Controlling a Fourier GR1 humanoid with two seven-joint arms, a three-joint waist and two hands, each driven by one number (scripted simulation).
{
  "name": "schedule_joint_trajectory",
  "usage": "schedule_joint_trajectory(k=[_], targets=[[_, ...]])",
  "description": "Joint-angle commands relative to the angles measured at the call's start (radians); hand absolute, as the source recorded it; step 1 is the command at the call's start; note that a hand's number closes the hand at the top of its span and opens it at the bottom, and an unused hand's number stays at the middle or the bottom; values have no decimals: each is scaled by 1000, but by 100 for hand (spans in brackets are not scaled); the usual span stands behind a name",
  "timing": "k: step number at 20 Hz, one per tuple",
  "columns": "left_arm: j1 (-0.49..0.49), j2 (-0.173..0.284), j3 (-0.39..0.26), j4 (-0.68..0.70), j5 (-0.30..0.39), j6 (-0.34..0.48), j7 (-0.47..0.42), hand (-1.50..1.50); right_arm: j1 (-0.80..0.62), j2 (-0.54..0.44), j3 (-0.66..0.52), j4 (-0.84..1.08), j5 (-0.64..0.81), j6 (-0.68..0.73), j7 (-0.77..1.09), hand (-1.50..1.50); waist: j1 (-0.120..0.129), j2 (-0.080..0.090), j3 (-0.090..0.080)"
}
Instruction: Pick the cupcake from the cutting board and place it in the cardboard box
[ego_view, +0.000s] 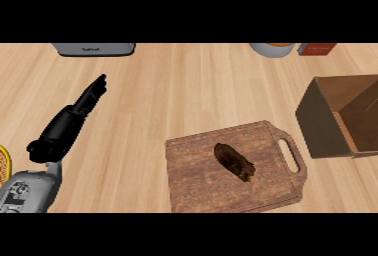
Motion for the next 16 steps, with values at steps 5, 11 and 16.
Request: schedule_joint_trajectory(k=[5, 11, 16], targets=[[38, 7, 27, -17, 7, 5, -29, 0, 204, -281, -256, -397, -256, -170, -74, 150, -34, 12, 0], [47, 25, 35, -36, 12, -14, -42, 0, 276, -242, -508, -334, -436, -231, -23, 150, -5, 22, -1], [13, 11, 23, -2, 4, -15, -22, 0, 238, -234, -708, -253, -615, -201, -40, 150, -1, 27, -3]])
